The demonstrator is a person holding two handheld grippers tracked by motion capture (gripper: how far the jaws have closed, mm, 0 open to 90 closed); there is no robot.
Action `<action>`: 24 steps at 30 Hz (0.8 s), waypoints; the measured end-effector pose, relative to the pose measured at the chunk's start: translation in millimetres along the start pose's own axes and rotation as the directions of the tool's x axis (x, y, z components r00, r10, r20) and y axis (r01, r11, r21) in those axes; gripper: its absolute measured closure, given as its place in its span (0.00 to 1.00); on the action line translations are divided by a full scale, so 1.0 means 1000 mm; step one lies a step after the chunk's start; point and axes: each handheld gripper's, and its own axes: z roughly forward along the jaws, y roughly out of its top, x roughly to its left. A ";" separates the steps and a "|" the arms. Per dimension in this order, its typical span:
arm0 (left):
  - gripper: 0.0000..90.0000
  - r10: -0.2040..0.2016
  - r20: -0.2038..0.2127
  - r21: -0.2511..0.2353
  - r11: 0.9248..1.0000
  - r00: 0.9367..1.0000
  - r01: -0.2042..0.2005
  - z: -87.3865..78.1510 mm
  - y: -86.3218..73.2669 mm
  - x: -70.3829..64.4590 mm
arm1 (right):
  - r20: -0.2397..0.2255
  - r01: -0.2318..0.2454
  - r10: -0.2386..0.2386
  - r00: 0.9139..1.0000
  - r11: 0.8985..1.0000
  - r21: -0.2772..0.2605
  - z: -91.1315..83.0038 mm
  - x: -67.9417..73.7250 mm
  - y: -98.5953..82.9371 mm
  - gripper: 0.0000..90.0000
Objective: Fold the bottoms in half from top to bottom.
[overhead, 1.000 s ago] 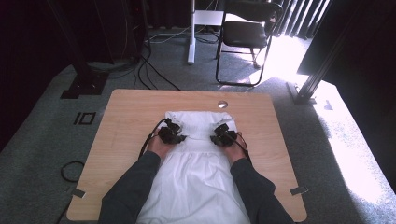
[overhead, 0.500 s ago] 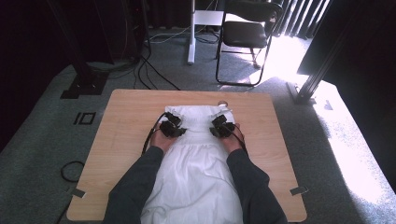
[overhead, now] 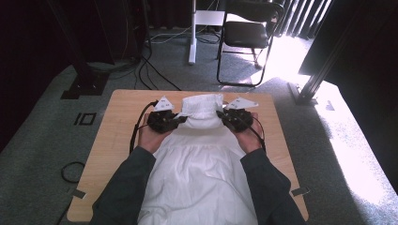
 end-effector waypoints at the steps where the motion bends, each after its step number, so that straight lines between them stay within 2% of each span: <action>1: 0.90 0.008 0.008 -0.006 1.000 1.000 -0.008 -0.007 -0.001 -0.005 | -0.005 0.006 -0.006 1.000 1.000 -0.006 -0.005 0.002 0.000 0.88; 4: 0.90 0.008 0.031 0.005 1.000 0.999 -0.008 -0.016 -0.012 -0.018 | -0.019 0.042 -0.042 0.999 0.999 -0.008 -0.021 0.016 -0.007 0.88; 6: 0.90 0.000 0.057 0.025 1.000 0.998 -0.002 -0.017 -0.025 -0.025 | -0.036 0.048 -0.048 0.998 0.999 0.004 -0.027 0.023 -0.017 0.88; 10: 0.89 -0.030 0.084 0.106 0.994 0.996 0.021 -0.011 -0.060 -0.038 | -0.079 0.063 -0.057 0.995 0.996 0.068 -0.029 0.039 -0.046 0.88; 12: 0.89 -0.054 0.094 0.172 0.984 0.994 0.037 -0.003 -0.083 -0.043 | -0.107 0.070 -0.058 0.993 0.991 0.115 -0.024 0.047 -0.065 0.88; 15: 0.88 -0.086 0.115 0.261 0.964 0.990 0.053 0.012 -0.114 -0.047 | -0.148 0.081 -0.051 0.988 0.975 0.207 -0.010 0.059 -0.096 0.88; 16: 0.88 -0.088 0.116 0.287 0.956 0.989 0.051 0.016 -0.122 -0.048 | -0.157 0.077 -0.040 0.987 0.969 0.234 -0.005 0.062 -0.105 0.88; 17: 0.88 -0.074 0.106 0.311 0.950 0.992 0.038 0.021 -0.131 -0.050 | -0.167 0.066 -0.024 0.986 0.965 0.253 -0.002 0.064 -0.114 0.88; 20: 0.87 -0.062 0.106 0.354 0.935 0.992 0.021 0.031 -0.146 -0.050 | -0.185 0.036 0.024 0.983 0.948 0.317 0.010 0.069 -0.132 0.87; 21: 0.87 -0.058 0.115 0.335 0.942 0.992 0.017 0.032 -0.149 -0.048 | -0.187 0.034 0.030 0.982 0.943 0.330 0.013 0.070 -0.136 0.87; 22: 0.87 -0.070 0.126 0.333 0.943 0.990 0.024 0.033 -0.149 -0.045 | -0.182 0.030 0.033 0.983 0.941 0.336 0.016 0.070 -0.138 0.86; 24: 0.87 -0.061 0.118 0.334 0.942 0.991 0.018 0.034 -0.148 -0.040 | -0.180 0.021 0.044 0.983 0.940 0.341 0.019 0.070 -0.138 0.86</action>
